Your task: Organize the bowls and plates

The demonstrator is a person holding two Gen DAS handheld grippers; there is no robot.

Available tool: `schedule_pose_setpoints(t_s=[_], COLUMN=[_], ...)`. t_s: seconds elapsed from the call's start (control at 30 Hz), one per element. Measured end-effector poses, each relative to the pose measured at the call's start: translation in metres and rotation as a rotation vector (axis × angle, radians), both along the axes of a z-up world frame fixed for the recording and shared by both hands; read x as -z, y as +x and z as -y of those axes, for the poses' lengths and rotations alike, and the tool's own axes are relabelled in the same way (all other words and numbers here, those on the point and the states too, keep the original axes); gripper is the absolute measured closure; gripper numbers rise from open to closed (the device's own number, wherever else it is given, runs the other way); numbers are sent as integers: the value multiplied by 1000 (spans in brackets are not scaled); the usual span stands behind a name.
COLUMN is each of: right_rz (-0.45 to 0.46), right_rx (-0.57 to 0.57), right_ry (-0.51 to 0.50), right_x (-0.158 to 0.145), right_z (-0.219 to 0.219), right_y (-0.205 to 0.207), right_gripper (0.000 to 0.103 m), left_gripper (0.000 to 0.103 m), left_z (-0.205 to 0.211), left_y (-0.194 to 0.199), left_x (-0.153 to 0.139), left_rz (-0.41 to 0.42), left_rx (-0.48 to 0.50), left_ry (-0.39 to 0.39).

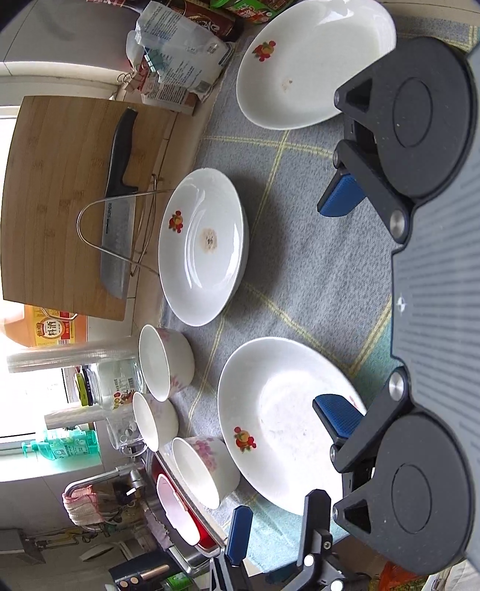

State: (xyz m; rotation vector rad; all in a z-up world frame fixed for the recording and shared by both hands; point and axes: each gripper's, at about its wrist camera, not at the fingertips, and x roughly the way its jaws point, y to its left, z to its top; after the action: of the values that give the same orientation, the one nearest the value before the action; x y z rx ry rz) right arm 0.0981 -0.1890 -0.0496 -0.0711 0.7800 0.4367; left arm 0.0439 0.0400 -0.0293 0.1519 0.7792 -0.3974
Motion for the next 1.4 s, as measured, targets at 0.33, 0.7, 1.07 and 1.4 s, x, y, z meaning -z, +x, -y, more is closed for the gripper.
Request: schedule_pose_setpoints(t_s=[0.33,0.7,1.07,1.4], right_rz=[-64,-143,-220,-231], right_rx=[-30,-19,-9,-35], right_ry=[-37,-70,-59,-134], right_x=[9,16,31,37], right_z=[-44,-60,-70,-91], right_y=[6,3,17,31], right_gripper=[0,0,0,0], left_gripper=[5,2,0,0], left_z=[-30,-23,-24,-28], left_y=[-9,10,19,20], left_x=[36,54,58,60], left_rz=[-72,-38,7,33], left_rx=[49,190,299,346], left_ry=[40,50,23,4])
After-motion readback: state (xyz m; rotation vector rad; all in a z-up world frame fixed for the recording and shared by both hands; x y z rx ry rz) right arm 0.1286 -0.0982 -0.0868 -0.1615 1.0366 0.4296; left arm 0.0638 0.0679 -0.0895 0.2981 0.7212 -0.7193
